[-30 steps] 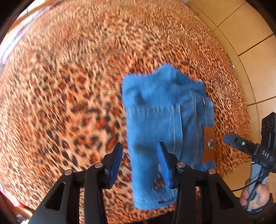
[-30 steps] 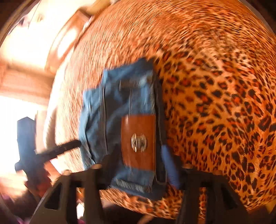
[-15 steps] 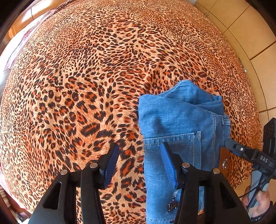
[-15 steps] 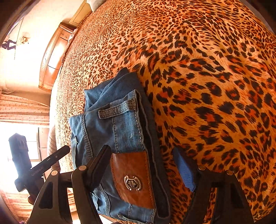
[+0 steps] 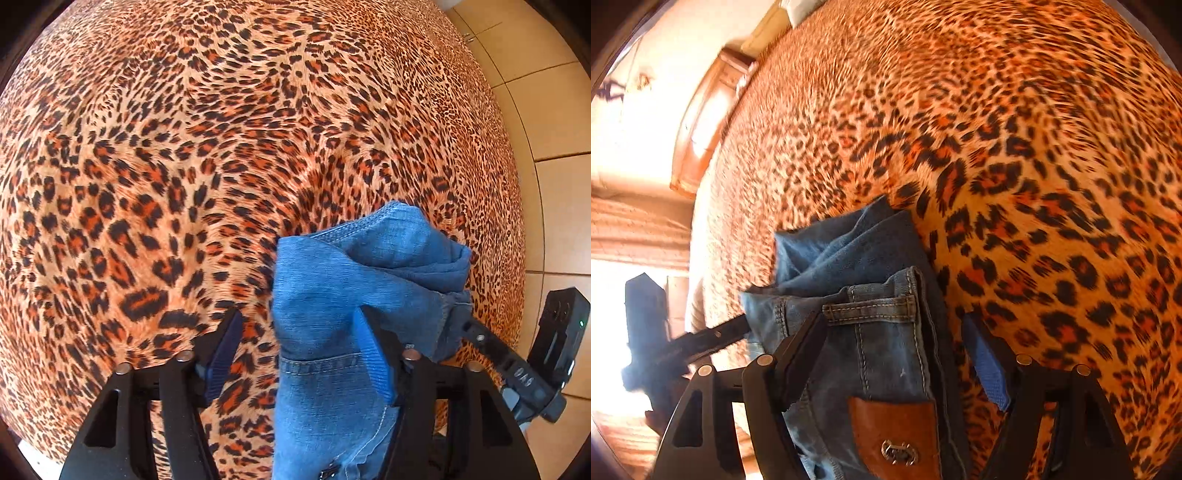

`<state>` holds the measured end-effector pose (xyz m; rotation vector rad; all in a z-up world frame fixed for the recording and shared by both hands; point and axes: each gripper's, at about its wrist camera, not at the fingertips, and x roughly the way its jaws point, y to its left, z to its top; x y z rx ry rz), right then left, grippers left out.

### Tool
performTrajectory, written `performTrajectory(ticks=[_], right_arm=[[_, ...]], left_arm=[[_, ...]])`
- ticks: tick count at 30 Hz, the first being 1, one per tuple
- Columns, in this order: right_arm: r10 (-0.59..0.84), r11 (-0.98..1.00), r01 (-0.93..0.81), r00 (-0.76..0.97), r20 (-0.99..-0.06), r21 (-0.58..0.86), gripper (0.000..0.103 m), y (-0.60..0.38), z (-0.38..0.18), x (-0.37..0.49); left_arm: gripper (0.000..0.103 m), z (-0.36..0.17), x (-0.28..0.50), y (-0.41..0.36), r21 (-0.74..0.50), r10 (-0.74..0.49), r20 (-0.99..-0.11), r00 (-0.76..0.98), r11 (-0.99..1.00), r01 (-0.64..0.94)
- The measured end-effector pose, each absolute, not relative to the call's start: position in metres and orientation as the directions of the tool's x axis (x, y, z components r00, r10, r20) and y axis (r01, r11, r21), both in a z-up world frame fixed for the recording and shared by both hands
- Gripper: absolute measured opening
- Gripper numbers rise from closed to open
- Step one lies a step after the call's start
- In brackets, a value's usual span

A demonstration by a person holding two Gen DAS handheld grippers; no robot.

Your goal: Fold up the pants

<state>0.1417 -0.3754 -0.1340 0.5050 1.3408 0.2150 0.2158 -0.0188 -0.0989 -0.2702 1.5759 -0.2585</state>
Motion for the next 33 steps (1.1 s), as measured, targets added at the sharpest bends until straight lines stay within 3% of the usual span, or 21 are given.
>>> performTrajectory(ticks=[1, 2, 4, 8, 13, 14, 15, 16, 18, 21, 23, 24, 25, 26, 28, 31, 33], right_arm=[[0.4, 0.898, 0.099, 0.221, -0.889, 0.429, 0.049, -0.367, -0.13, 0.145], [0.364, 0.921, 0.057, 0.221, -0.905, 0.385, 0.046, -0.358, -0.122, 0.146], [0.312, 0.947, -0.001, 0.239, -0.92, 0.321, 0.021, -0.348, -0.108, 0.146], [0.33, 0.941, -0.016, 0.269, -0.905, 0.338, 0.016, -0.354, -0.095, 0.144], [0.422, 0.892, 0.065, 0.241, -0.874, 0.448, 0.022, -0.373, -0.108, 0.141], [0.472, 0.863, 0.067, 0.245, -0.847, 0.501, 0.024, -0.374, -0.109, 0.137], [0.502, 0.844, 0.063, 0.258, -0.826, 0.532, 0.037, -0.373, -0.108, 0.131], [0.52, 0.835, 0.047, 0.263, -0.813, 0.549, 0.05, -0.372, -0.107, 0.13], [0.536, 0.828, 0.009, 0.277, -0.797, 0.56, 0.051, -0.367, -0.105, 0.134], [0.565, 0.809, -0.003, 0.282, -0.775, 0.588, 0.057, -0.361, -0.11, 0.143], [0.502, 0.855, -0.001, 0.259, -0.825, 0.519, 0.057, -0.354, -0.122, 0.15], [0.436, 0.896, -0.012, 0.225, -0.872, 0.445, 0.053, -0.348, -0.131, 0.154], [0.379, 0.924, -0.031, 0.202, -0.903, 0.381, 0.025, -0.342, -0.135, 0.158], [0.35, 0.937, -0.048, 0.206, -0.914, 0.347, 0.012, -0.339, -0.131, 0.16], [0.41, 0.91, -0.056, 0.281, -0.868, 0.412, 0.006, -0.344, -0.106, 0.158], [0.377, 0.922, -0.039, 0.311, -0.873, 0.384, 0.006, -0.356, -0.101, 0.165], [0.326, 0.943, -0.005, 0.229, -0.917, 0.334, 0.006, -0.358, -0.13, 0.175]], left_arm=[[0.033, -0.098, 0.218, -0.021, -0.358, -0.358, -0.933, -0.03, 0.934, -0.006], [0.032, -0.093, 0.219, -0.022, -0.341, -0.341, -0.94, -0.017, 0.94, -0.008], [0.03, -0.087, 0.219, -0.021, -0.345, -0.345, -0.939, 0.004, 0.939, -0.016], [0.029, -0.093, 0.216, -0.012, -0.368, -0.368, -0.93, 0.012, 0.927, -0.064], [0.032, -0.089, 0.207, 0.001, -0.376, -0.375, -0.927, 0.022, 0.926, -0.044], [0.038, -0.08, 0.205, 0.001, -0.378, -0.377, -0.926, 0.038, 0.925, -0.029], [0.044, -0.077, 0.205, 0.0, -0.377, -0.376, -0.925, 0.054, 0.926, -0.013], [0.057, -0.075, 0.207, -0.003, -0.37, -0.369, -0.927, 0.064, 0.929, 0.004], [0.067, -0.076, 0.211, -0.01, -0.358, -0.36, -0.93, 0.078, 0.933, 0.03], [0.066, -0.092, 0.216, -0.027, -0.338, -0.338, -0.941, 0.022, 0.941, 0.036], [0.06, -0.098, 0.22, -0.032, -0.34, -0.34, -0.94, 0.003, 0.94, 0.016], [0.057, -0.098, 0.222, -0.034, -0.334, -0.334, -0.943, -0.001, 0.943, 0.003], [0.05, -0.096, 0.222, -0.035, -0.338, -0.338, -0.941, -0.005, 0.941, -0.011], [0.047, -0.091, 0.221, -0.034, -0.347, -0.347, -0.938, 0.001, 0.938, -0.024], [0.046, -0.082, 0.218, -0.033, -0.357, -0.356, -0.934, 0.033, 0.933, -0.038], [0.029, -0.099, 0.228, -0.039, -0.271, -0.271, -0.962, 0.02, 0.961, -0.051], [0.033, -0.109, 0.232, -0.04, -0.245, -0.245, -0.969, 0.006, 0.968, -0.058]])
